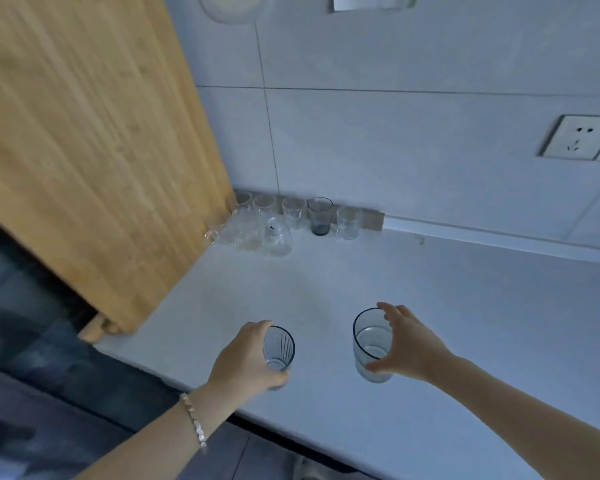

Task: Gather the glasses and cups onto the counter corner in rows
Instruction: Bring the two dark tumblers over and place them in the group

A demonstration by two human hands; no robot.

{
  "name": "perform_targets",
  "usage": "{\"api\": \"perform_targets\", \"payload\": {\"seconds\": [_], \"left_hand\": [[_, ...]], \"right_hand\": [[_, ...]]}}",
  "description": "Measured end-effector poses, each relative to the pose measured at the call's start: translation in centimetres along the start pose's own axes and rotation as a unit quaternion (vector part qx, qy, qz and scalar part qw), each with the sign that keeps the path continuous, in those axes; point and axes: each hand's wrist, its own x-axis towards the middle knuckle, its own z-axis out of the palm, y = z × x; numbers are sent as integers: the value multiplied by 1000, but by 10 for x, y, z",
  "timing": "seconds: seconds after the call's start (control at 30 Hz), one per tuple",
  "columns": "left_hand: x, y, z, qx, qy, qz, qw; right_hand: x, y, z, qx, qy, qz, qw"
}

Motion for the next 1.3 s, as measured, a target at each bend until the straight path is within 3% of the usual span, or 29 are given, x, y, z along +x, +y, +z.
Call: {"api": "perform_targets", "payload": {"seconds": [0.3,0.43,0.67,1.0,1.3], "left_hand": [[132,-39,-55,-8,21,-37,999],[178,-55,-71,-22,38,-49,998],[232,-75,-69,-33,3,-42,999],[268,-81,-68,-19,-62,22,998],[286,16,-22,1,-141,167,976]], "right_hand": [[174,-37,2,32,-14,28,999],[246,-61,4,57,23,53,997],[324,-88,10,62,51,91,993],[330,-92,11,83,22,136,987],[240,10,-13,3,-50,212,976]]}}
